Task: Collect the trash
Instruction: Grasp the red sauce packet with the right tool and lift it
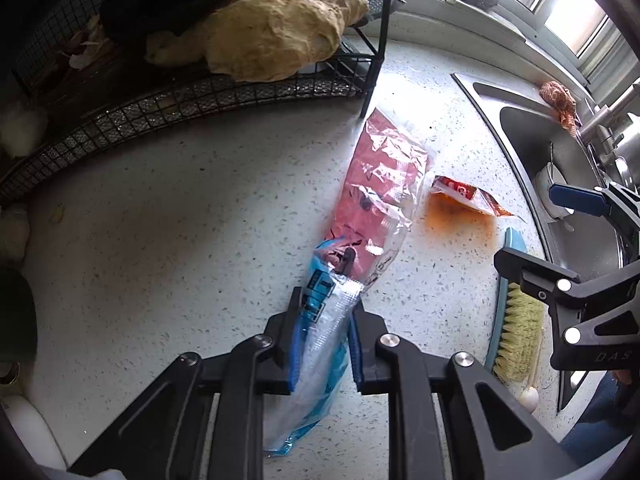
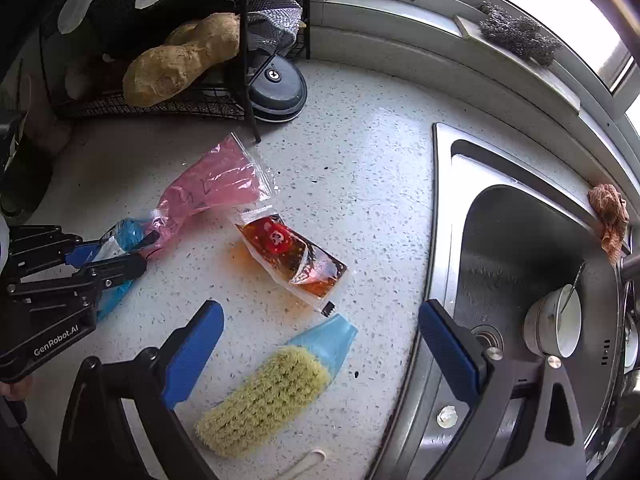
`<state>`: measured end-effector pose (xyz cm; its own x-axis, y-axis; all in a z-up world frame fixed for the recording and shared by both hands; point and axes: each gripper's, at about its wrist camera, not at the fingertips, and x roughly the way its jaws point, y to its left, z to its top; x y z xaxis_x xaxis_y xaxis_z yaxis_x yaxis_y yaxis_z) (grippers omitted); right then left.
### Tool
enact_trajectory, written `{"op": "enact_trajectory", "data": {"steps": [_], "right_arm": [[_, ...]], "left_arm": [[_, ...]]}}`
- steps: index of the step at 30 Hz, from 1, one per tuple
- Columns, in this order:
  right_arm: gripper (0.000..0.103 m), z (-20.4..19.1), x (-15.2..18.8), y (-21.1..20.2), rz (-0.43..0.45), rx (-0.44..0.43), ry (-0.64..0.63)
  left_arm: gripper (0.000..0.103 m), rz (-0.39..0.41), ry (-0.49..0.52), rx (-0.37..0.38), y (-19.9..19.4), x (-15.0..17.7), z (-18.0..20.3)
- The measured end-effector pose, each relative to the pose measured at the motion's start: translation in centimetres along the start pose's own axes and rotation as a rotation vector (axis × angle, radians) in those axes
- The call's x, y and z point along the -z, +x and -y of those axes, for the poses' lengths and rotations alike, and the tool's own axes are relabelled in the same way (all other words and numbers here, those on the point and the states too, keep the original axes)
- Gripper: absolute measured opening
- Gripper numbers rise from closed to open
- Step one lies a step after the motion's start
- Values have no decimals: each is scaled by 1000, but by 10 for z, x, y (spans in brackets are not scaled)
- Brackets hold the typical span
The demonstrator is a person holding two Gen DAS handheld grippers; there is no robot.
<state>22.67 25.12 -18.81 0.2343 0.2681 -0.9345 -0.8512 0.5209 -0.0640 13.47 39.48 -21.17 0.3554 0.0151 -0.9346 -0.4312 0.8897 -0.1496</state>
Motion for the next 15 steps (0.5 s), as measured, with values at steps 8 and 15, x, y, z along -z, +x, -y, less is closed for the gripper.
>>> {"op": "enact_trajectory", "data": {"steps": [8, 15], "right_arm": [[64, -14, -24, 24, -42, -32, -114], [23, -17, -35, 35, -49, -88, -132]], "left_arm": [[17, 1, -39, 6, -3, 1, -12], [17, -5, -54, -15, -3, 2, -8]]}}
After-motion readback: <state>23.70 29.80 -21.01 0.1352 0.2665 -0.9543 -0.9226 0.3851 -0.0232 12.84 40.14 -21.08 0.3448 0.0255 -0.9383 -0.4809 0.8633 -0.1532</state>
